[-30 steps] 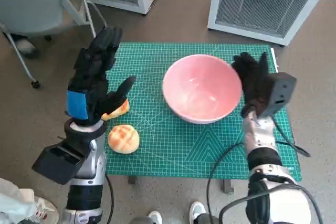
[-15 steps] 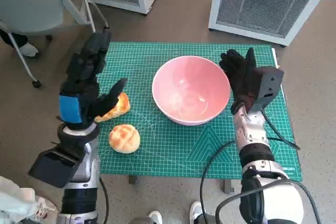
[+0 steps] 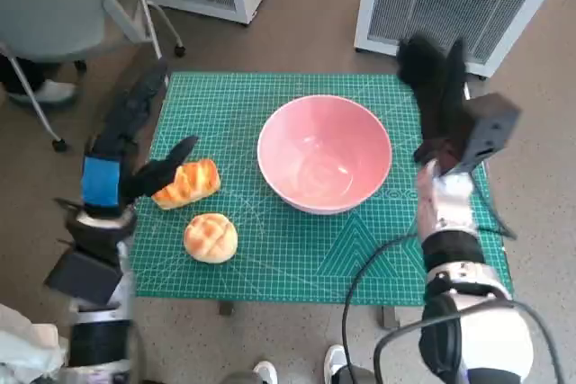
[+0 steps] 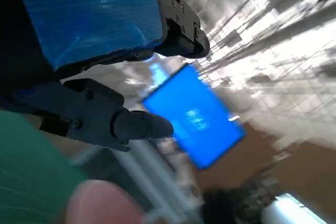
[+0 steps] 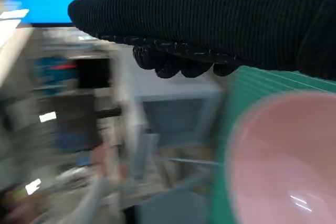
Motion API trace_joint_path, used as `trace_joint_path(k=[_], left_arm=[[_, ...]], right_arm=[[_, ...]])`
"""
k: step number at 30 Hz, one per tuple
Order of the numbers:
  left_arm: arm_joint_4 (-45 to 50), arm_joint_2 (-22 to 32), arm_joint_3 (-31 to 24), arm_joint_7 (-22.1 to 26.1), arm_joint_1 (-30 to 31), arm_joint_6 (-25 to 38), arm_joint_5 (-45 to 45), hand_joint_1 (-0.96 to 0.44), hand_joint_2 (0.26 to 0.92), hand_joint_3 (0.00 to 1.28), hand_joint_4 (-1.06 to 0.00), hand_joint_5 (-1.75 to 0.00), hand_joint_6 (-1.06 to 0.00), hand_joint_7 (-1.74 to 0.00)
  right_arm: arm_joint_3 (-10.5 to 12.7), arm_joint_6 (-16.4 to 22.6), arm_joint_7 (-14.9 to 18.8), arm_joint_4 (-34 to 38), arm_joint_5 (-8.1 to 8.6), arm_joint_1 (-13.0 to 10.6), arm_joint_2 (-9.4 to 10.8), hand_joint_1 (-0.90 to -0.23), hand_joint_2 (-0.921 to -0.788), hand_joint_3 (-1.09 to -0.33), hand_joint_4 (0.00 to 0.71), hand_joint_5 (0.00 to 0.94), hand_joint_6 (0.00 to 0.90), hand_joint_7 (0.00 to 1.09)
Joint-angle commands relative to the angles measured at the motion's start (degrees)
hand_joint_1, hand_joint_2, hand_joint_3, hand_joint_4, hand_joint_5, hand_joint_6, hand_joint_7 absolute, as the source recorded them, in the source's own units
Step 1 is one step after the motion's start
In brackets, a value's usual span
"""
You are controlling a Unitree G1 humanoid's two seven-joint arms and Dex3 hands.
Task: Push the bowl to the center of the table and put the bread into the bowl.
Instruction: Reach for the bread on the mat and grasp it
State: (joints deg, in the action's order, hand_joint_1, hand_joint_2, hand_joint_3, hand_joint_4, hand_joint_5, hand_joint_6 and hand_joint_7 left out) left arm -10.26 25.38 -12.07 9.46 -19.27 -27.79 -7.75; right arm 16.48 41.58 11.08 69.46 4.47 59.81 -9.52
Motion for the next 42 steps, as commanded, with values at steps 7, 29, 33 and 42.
trace_joint_path(k=[7, 29, 33, 42], left_arm=[[7.2, 11.8, 1.5, 9.1, 1.6, 20.3, -5.8, -0.45, 0.921, 0.16, -0.22, 0.00, -0.32, -0.01], [16.3, 17.8, 14.3, 21.5, -4.5, 47.1, -15.3, -0.48, 0.902, 0.00, -0.15, 0.00, -0.29, -0.01], [14.3, 17.5, 17.4, 21.9, -6.0, 48.1, -17.5, -0.49, 0.902, 0.00, -0.15, 0.00, -0.30, -0.01], [9.5, 16.1, 22.8, 23.5, -9.6, 50.5, -20.3, -0.52, 0.910, 0.00, -0.15, 0.00, -0.30, 0.00]], right_arm=[[-2.6, 17.5, 13.6, -11.4, 5.60, -3.6, -0.4, -0.558, -0.921, -0.768, 0.248, 0.017, 0.299, 0.10], [-8.4, 19.2, 19.7, -26.8, 10.11, -10.6, -0.8, -0.570, -0.921, -0.727, 0.263, 0.008, 0.317, 0.12], [-8.7, 19.2, 18.5, -27.6, 8.92, -11.2, -0.8, -0.573, -0.921, -0.726, 0.263, 0.007, 0.318, 0.12], [-8.8, 20.2, 16.4, -26.6, 6.86, -11.3, -1.0, -0.567, -0.921, -0.728, 0.263, 0.005, 0.312, 0.13]])
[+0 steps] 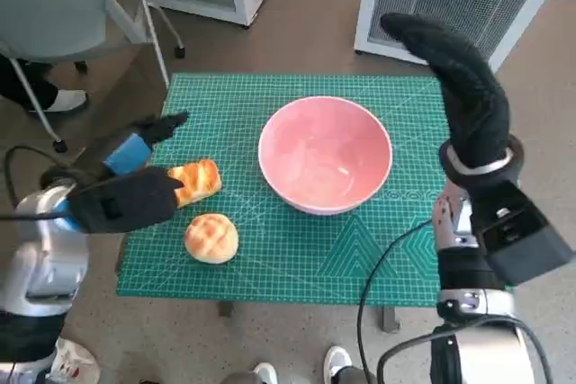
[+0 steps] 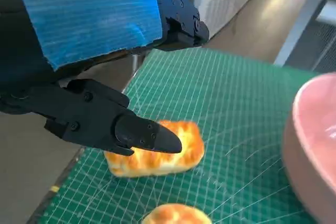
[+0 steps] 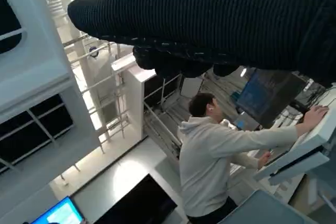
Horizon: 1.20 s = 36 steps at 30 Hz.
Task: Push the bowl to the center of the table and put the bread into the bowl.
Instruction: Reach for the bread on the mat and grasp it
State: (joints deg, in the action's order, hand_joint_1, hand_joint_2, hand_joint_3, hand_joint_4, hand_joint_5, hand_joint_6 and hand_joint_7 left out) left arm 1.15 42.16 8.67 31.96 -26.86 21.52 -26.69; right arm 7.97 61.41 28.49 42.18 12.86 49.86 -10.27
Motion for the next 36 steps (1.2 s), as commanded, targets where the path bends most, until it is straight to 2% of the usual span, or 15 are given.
trace_joint_path(k=[1, 10, 17, 23, 28, 31, 35, 36], left_arm=[[-2.5, -0.8, 2.6, 1.1, -2.4, 1.4, -1.7, -0.52, 0.910, 0.00, -0.15, 0.00, -0.30, 0.00], [-7.1, -2.4, 6.1, 1.5, -4.9, 2.5, -3.2, -0.52, 0.913, 0.00, -0.14, 0.00, -0.29, 0.00], [-12.7, -4.0, 8.7, 1.1, -6.7, 1.8, -4.3, -0.52, 0.916, 0.00, -0.15, 0.00, -0.29, 0.00], [-16.8, -5.3, 10.0, 0.6, -7.7, 1.3, -5.0, -0.52, 0.920, 0.00, -0.19, -0.01, -0.33, -0.02], [-18.6, -6.3, 10.5, 0.2, -8.0, 1.8, -5.5, -0.48, 0.920, 0.01, -0.28, -0.03, -0.41, -0.04], [-20.5, -7.1, 10.8, -0.9, -8.1, 1.1, -5.7, -0.45, 0.919, 0.00, -0.37, -0.03, -0.45, -0.05], [-23.1, -8.0, 10.8, -3.0, -8.2, -0.6, -5.5, -0.35, 0.914, 0.00, -0.56, -0.06, -0.53, -0.06], [-23.6, -8.1, 10.7, -3.6, -8.2, -1.0, -5.4, -0.30, 0.910, 0.00, -0.67, -0.10, -0.57, -0.07]], right_arm=[[-0.3, 0.6, -1.2, 0.9, -1.79, -1.3, -0.3, -0.566, -0.921, -0.728, 0.263, 0.005, 0.311, 0.13], [-0.5, 1.7, -3.1, 1.8, -3.65, -1.2, -0.6, -0.567, -0.921, -0.740, 0.265, 0.004, 0.303, 0.14], [-0.8, 1.6, -3.9, 1.2, -3.93, -1.6, -0.7, -0.562, -0.921, -0.747, 0.266, 0.004, 0.297, 0.14], [-1.1, 1.6, -4.4, 0.5, -4.00, -2.1, -0.8, -0.562, -0.921, -0.748, 0.267, 0.003, 0.292, 0.15], [-1.2, 1.5, -4.9, 0.3, -4.16, -2.3, -1.0, -0.562, -0.921, -0.747, 0.265, 0.002, 0.290, 0.15], [-1.2, 1.8, -5.4, 0.5, -4.40, -2.3, -1.0, -0.561, -0.921, -0.747, 0.264, 0.001, 0.289, 0.15], [-1.3, 1.8, -5.7, 0.6, -4.59, -2.4, -1.1, -0.561, -0.921, -0.746, 0.264, 0.001, 0.287, 0.16], [-1.4, 1.8, -5.8, 0.6, -4.60, -2.4, -1.1, -0.561, -0.921, -0.746, 0.265, 0.001, 0.286, 0.16]])
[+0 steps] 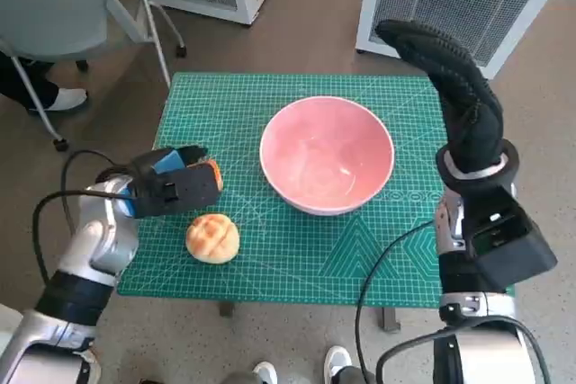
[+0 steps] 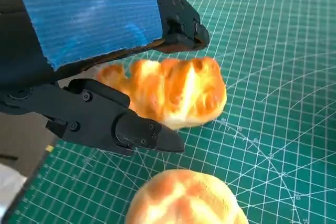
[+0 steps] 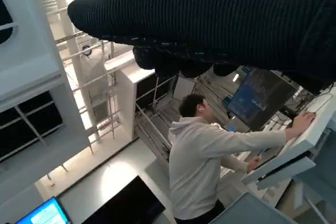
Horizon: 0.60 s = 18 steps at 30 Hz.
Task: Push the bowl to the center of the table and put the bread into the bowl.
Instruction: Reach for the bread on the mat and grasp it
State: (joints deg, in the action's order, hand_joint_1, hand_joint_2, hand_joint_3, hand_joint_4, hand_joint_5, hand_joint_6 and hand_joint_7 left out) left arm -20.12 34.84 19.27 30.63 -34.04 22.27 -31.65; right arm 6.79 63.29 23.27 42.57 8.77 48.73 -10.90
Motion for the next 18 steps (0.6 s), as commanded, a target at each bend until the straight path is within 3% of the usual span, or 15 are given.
trace_joint_path(k=[1, 3, 5, 7, 12, 18], left_arm=[[-2.8, -0.9, 0.1, -2.9, -1.0, -2.4, -0.4, -0.28, 0.909, 0.00, -0.70, -0.14, -0.59, -0.07], [-3.5, -1.1, -0.1, -3.8, -0.9, -3.3, -0.2, 0.04, 0.914, 0.06, -0.66, -0.74, -0.70, -0.09], [-4.0, -1.1, -0.4, -4.6, -0.8, -4.4, 0.1, 0.20, 0.918, 0.09, -0.64, -1.01, -0.76, -0.12], [-4.1, -1.0, -0.8, -5.6, -0.6, -5.8, 0.5, 0.08, 0.919, 0.11, -0.64, -1.22, -0.66, -0.67], [-0.9, 0.0, -2.9, -5.8, -0.1, -7.7, 2.2, 0.01, 0.920, 0.12, -0.65, -1.27, -0.57, -1.08], [8.9, 1.2, -7.4, -5.9, 0.5, -8.1, 4.4, 0.00, 0.921, 0.11, -0.67, -1.18, -0.54, -1.25]], right_arm=[[-0.2, -0.1, -0.6, 0.1, -0.48, -1.4, -0.5, -0.560, -0.921, -0.746, 0.265, 0.001, 0.286, 0.16], [-0.3, -0.1, -0.6, 0.1, -0.44, -1.4, -0.6, -0.560, -0.921, -0.746, 0.265, 0.001, 0.285, 0.16], [-0.3, -0.1, -0.7, 0.0, -0.39, -1.5, -0.7, -0.559, -0.921, -0.746, 0.265, 0.001, 0.284, 0.16], [-0.3, -0.2, -0.7, -0.1, -0.26, -1.6, -0.7, -0.558, -0.921, -0.746, 0.265, 0.001, 0.283, 0.16], [-0.3, -0.4, -0.7, -0.3, -0.09, -1.8, -0.8, -0.554, -0.921, -0.745, 0.265, 0.001, 0.280, 0.17], [-0.3, -0.4, -0.7, -0.4, 0.15, -2.1, -1.1, -0.571, -0.921, -0.742, 0.266, 0.001, 0.277, 0.17]])
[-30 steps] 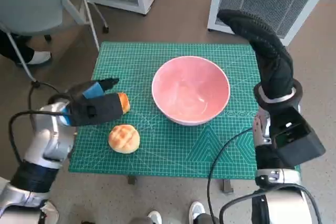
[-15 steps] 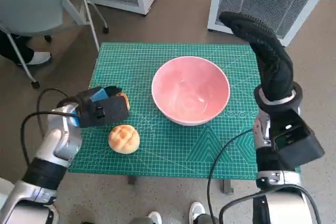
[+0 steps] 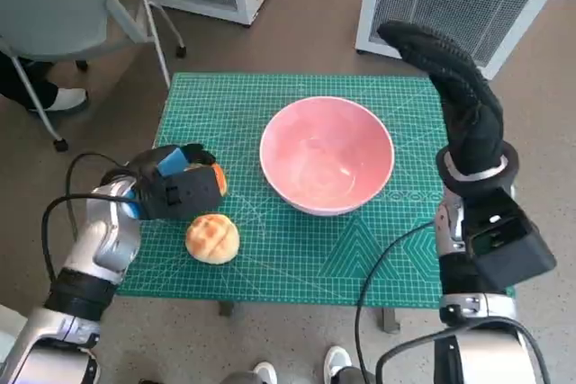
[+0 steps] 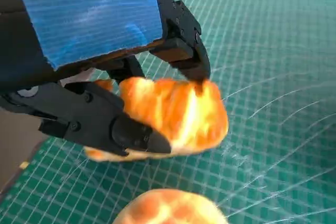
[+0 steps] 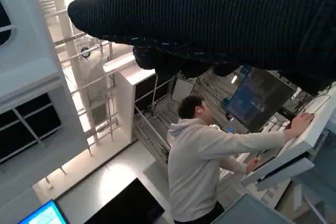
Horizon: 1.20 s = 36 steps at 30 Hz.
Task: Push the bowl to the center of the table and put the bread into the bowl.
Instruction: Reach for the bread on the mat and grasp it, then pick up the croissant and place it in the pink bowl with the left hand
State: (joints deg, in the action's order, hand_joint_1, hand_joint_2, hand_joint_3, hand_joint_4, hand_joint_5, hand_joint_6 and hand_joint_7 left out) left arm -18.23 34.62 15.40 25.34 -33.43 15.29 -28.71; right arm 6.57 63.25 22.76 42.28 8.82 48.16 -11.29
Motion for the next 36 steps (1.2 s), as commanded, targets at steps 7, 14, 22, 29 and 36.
trace_joint_path(k=[7, 14, 22, 29, 36], left_arm=[[15.6, 0.1, -9.1, -6.0, -0.6, -5.2, 3.7, 0.00, 0.920, 0.10, -0.69, -1.14, -0.55, -1.27], [20.3, -2.3, -10.1, -9.6, -5.6, -6.4, 3.1, 0.00, 0.920, 0.09, -0.71, -1.13, -0.57, -1.23], [20.4, -6.6, -6.2, -12.1, -12.2, -7.8, -0.2, 0.00, 0.921, 0.08, -0.70, -1.14, -0.60, -1.21], [16.0, -10.9, -1.5, -14.2, -15.1, -11.4, -2.4, 0.00, 0.921, 0.07, -0.71, -1.11, -0.61, -1.21], [8.6, -14.1, 2.6, -13.8, -17.4, -16.4, -3.1, 0.00, 0.920, 0.08, -0.68, -1.09, -0.60, -1.27]], right_arm=[[0.0, -0.4, 0.1, 0.2, 0.63, -1.7, -0.9, -0.584, -0.921, -0.741, 0.266, 0.001, 0.274, 0.17], [-0.1, -1.2, 0.8, -0.9, 2.06, -2.2, -1.0, -0.589, -0.921, -0.740, 0.266, 0.001, 0.272, 0.17], [-0.3, -2.2, 1.8, -2.0, 4.20, -2.9, -0.9, -0.587, -0.921, -0.736, 0.266, 0.000, 0.270, 0.18], [-0.3, -2.5, 2.1, -2.7, 4.90, -3.4, -0.7, -0.597, -0.921, -0.730, 0.266, 0.000, 0.268, 0.18], [-0.2, -3.0, 2.1, -4.1, 5.21, -4.2, -0.9, -0.599, -0.921, -0.730, 0.265, 0.000, 0.264, 0.18]])
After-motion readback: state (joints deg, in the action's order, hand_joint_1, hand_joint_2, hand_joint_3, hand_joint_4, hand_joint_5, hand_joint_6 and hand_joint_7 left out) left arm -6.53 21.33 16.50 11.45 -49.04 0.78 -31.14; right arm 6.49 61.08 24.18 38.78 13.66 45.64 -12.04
